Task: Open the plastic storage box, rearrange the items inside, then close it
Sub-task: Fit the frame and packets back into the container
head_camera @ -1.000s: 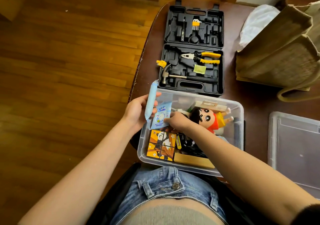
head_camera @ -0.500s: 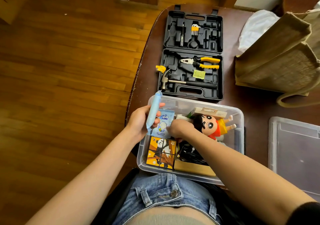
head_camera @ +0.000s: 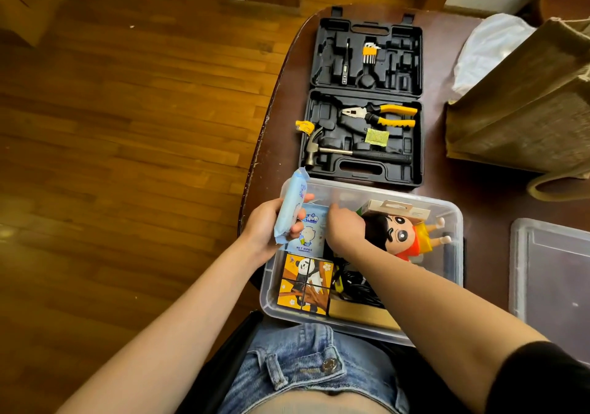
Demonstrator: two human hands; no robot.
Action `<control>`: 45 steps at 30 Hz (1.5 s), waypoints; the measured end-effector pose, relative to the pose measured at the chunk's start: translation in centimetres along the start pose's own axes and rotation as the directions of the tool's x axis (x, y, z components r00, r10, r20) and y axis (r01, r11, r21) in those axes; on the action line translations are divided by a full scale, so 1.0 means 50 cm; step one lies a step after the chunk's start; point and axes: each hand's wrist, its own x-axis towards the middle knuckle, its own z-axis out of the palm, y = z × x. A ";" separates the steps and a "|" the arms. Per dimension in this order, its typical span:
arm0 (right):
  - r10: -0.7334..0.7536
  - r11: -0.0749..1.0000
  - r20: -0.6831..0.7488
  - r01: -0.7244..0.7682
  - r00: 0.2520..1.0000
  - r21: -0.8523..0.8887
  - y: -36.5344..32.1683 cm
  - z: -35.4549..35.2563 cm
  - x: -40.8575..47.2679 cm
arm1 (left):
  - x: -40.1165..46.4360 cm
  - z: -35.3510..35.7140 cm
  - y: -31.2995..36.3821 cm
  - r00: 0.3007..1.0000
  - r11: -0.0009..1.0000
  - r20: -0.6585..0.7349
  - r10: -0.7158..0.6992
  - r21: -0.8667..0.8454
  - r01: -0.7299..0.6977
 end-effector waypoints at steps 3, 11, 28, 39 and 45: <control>-0.035 0.998 -0.060 0.031 0.998 -0.059 0.000 -0.001 0.003 | 0.000 0.001 0.000 1.000 1.000 0.002 -0.001 0.002 0.001; -0.109 0.994 -0.168 0.102 0.980 -0.051 0.018 -0.034 -0.018 | 0.003 -0.003 -0.001 1.000 1.000 0.017 -0.002 -0.018 0.002; -0.303 0.850 0.188 0.354 0.934 -0.389 0.058 -0.134 -0.115 | -0.019 0.021 -0.008 0.981 0.994 0.159 -0.113 0.031 0.109; -0.188 0.961 0.175 0.217 0.967 -0.169 0.073 -0.135 -0.109 | 0.029 0.103 -0.010 0.990 0.819 -0.080 -0.120 0.556 0.144; -0.157 0.987 0.165 0.161 0.974 -0.009 0.094 -0.136 -0.120 | 0.032 0.094 -0.015 0.968 0.934 -0.003 -0.249 0.265 0.241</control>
